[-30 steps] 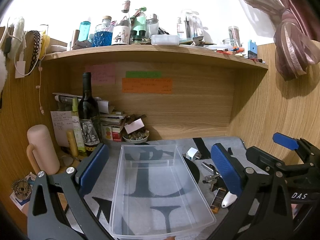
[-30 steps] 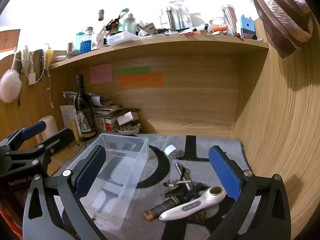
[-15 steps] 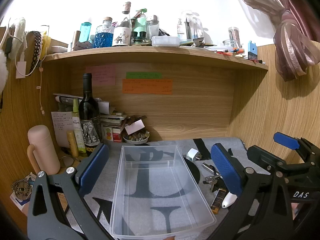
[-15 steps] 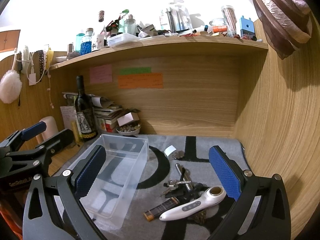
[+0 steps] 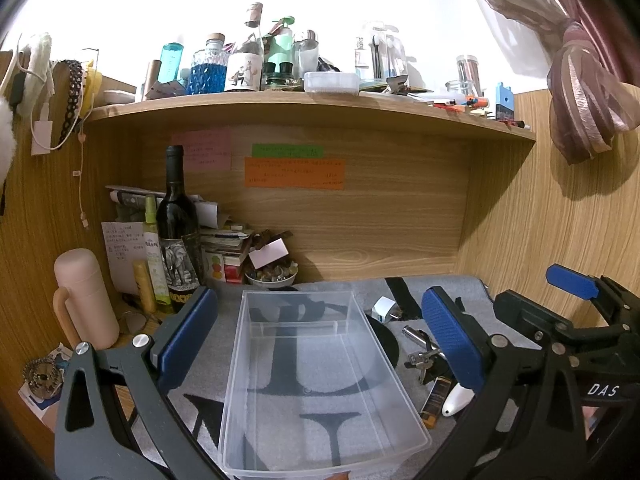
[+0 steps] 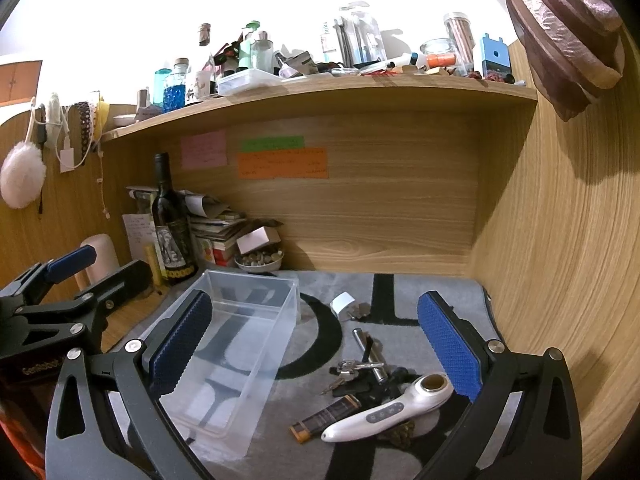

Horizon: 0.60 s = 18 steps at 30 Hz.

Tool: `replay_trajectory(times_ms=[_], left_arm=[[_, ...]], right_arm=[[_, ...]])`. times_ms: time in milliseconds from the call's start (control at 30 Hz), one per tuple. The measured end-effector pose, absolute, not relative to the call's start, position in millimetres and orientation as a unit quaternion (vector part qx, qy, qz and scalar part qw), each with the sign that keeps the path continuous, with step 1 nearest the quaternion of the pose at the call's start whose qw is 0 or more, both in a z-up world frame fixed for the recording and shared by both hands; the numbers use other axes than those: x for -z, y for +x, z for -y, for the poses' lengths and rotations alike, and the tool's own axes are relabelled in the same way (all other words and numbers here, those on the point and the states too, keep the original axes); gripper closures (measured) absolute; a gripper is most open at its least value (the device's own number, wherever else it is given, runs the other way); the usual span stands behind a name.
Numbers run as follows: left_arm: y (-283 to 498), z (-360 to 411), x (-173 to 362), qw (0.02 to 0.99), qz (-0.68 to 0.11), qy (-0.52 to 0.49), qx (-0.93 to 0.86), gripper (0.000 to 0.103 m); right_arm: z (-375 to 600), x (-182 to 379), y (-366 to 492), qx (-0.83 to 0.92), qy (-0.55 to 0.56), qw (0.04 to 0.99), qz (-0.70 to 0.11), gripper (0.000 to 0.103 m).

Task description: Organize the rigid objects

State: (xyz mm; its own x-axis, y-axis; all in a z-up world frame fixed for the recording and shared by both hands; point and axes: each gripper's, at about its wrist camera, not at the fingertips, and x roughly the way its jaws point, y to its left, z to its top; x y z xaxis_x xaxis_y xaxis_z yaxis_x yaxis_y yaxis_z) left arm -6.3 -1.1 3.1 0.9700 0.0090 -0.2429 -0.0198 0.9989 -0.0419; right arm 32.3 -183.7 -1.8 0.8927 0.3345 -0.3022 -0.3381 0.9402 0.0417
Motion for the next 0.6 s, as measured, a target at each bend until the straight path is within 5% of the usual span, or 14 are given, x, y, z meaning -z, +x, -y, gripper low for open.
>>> replay_trajectory(times_ms=[600], left_arm=[[-6.6,0.9,-2.8,0.992,-0.121,-0.022,-0.008,0.0]], right_arm=[[181.1,0.6,31.0,-0.175,-0.007,0.973,-0.153,0.0]])
